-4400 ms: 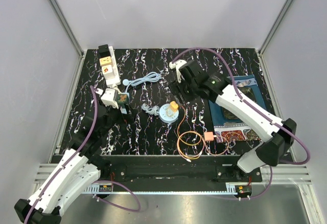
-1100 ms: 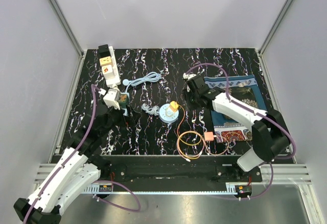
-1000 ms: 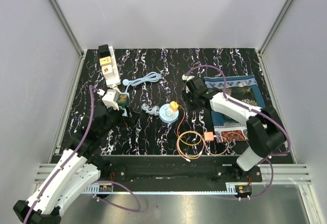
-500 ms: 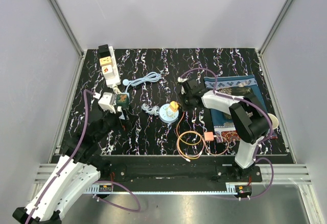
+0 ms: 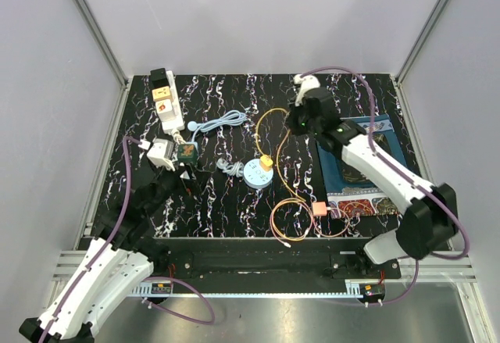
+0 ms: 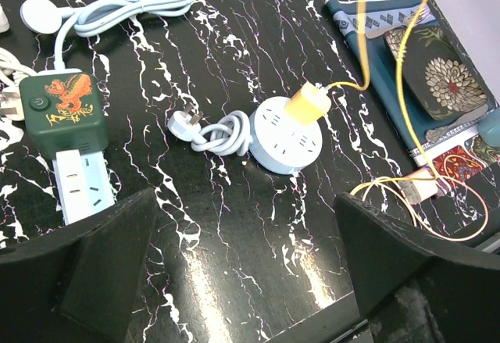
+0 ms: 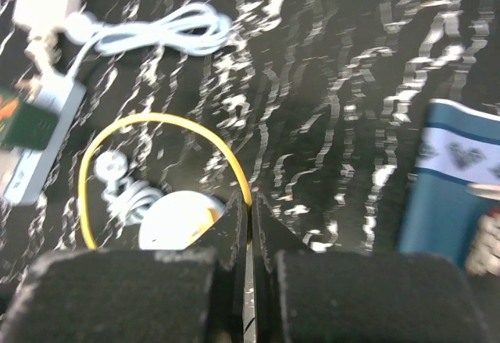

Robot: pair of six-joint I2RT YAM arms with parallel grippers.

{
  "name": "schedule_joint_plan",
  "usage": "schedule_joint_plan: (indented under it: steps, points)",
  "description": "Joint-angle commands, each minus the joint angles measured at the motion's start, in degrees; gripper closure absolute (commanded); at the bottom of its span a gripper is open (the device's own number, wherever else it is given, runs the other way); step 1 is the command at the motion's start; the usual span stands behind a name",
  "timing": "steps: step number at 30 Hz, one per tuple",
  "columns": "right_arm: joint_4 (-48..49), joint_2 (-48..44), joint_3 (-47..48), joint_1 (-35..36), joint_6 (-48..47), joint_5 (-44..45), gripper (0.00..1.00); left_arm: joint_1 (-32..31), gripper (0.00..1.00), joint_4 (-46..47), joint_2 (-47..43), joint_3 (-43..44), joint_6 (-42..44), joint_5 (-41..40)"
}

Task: Insert the plug
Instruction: Adjust the plug at the socket.

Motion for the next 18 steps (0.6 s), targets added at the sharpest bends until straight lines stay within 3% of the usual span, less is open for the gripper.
schedule_joint_plan:
  steps: [1,7,10,18]
  points:
    - [-0.54,-4.69,-5.31,-6.03,3.41,7.56,1.00,-0.20,0.01,4.40,2.02,0.22,-0.41,-0.18]
    - [-0.45,-2.77,-9.89,-16.31,7.81,7.04,1.00,-0.20,0.01,5.54,7.20,0.83,-0.85,2.19]
    - [-0.54,2.75,-9.72,-19.30,8.43,5.89,1.00,-0.29,0.01,6.69,7.91,0.13,-1.38,2.55]
    - [2.62,15.77,-1.03,-21.07,5.09,2.99,0.98,-0.37,0.01,6.69,10.80,0.04,-1.03,2.99]
